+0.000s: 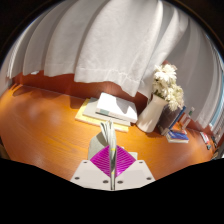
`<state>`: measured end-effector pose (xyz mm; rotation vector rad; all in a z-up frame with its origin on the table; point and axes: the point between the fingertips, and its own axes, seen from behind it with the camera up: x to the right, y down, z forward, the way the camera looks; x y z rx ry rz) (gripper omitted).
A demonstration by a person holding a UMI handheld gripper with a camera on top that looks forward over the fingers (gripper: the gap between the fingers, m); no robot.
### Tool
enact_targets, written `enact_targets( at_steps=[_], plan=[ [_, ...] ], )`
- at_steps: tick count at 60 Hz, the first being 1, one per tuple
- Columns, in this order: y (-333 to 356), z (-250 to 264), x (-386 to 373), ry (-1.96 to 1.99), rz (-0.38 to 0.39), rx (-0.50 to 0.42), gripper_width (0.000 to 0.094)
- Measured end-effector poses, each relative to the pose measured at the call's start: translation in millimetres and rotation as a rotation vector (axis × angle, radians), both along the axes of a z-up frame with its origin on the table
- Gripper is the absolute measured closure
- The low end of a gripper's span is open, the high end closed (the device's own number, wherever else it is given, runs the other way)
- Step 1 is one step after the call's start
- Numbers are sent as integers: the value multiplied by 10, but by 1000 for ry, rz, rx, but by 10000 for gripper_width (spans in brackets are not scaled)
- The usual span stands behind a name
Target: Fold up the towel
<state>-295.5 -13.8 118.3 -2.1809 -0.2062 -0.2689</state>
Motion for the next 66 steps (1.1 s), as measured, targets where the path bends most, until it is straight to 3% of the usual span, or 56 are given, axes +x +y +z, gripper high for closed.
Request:
enact_targets(
  at_steps=[4,7,14,20,45,66],
  plan=[
    [-34,-96,363,8,3,-20,902],
    [-69,-255,610,16,17,-53,845],
    [-178,-540,1018,47,37,-90,431],
    [-315,-522,1219,121,52,-74,293],
    [-1295,1109,2473,214,-12,162,251],
    [-1917,1296,2957,237,-83,184,255]
  ],
)
